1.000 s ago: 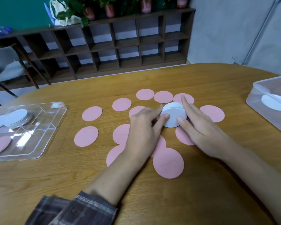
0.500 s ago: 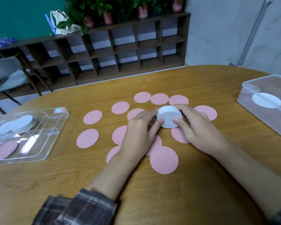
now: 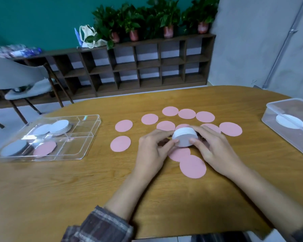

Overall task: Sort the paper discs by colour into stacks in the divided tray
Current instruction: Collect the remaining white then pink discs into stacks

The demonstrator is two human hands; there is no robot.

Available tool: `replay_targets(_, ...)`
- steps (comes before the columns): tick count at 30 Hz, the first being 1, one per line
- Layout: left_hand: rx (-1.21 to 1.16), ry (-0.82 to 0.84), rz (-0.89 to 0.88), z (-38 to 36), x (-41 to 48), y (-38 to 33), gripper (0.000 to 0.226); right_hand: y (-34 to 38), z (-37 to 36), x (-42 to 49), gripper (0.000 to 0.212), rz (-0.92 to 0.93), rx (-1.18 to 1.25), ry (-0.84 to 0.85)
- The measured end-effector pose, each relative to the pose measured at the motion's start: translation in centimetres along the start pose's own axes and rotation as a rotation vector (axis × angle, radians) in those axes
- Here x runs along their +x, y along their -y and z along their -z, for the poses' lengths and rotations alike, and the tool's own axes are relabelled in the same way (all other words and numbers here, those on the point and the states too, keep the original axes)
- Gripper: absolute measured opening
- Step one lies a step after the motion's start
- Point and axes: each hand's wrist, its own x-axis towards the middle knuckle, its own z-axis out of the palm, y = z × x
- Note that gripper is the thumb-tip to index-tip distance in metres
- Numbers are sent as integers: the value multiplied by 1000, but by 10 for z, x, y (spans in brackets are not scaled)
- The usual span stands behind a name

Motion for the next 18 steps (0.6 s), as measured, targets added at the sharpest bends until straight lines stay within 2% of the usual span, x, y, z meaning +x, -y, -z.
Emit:
replay_targets(4, -9, 105, 47, 49, -3, 4, 18, 31, -17, 4, 24, -20, 66, 27)
replay_targets(8, 13, 170, 131, 107, -11, 14, 16, 71, -39, 18, 26, -81, 189, 89)
replay_targets(18, -17, 17, 324, 246, -30, 56, 18, 170, -125, 86, 20, -60, 225, 249)
